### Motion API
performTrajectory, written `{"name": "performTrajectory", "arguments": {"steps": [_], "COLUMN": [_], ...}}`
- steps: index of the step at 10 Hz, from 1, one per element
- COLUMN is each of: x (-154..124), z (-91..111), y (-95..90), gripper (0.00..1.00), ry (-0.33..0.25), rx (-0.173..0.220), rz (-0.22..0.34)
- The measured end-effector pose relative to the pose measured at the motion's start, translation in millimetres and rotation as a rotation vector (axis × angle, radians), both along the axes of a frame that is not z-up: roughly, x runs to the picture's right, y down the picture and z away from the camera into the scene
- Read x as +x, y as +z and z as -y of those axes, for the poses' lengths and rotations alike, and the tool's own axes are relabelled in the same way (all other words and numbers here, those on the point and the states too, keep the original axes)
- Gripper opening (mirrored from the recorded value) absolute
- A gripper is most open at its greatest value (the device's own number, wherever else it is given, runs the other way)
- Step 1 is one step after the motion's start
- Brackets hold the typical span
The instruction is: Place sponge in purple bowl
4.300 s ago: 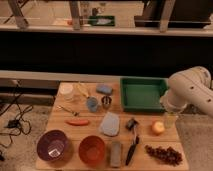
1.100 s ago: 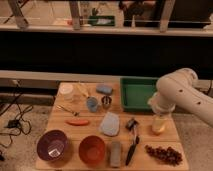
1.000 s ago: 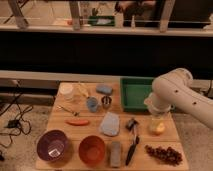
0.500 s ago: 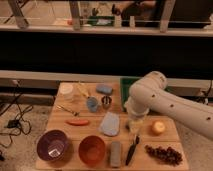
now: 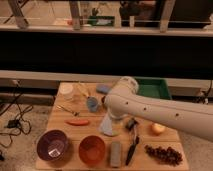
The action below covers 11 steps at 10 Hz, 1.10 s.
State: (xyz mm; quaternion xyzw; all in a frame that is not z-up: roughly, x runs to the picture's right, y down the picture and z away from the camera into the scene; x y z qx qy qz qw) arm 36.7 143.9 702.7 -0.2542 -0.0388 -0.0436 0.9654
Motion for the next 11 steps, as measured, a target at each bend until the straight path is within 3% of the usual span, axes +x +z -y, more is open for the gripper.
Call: {"name": "performTrajectory", "arguments": {"steps": [2, 8, 11], "x": [-14.3, -15.0, -37.7], "z": [0.5, -0.3, 21.4], "y": [8.8, 11.9, 38.1], "gripper": [0.80, 0.80, 0.80], "ry": [0.000, 0.010, 0.072], "rx": [0.004, 0.003, 0.014], "rz": [-0.025, -0.043, -0.048]}}
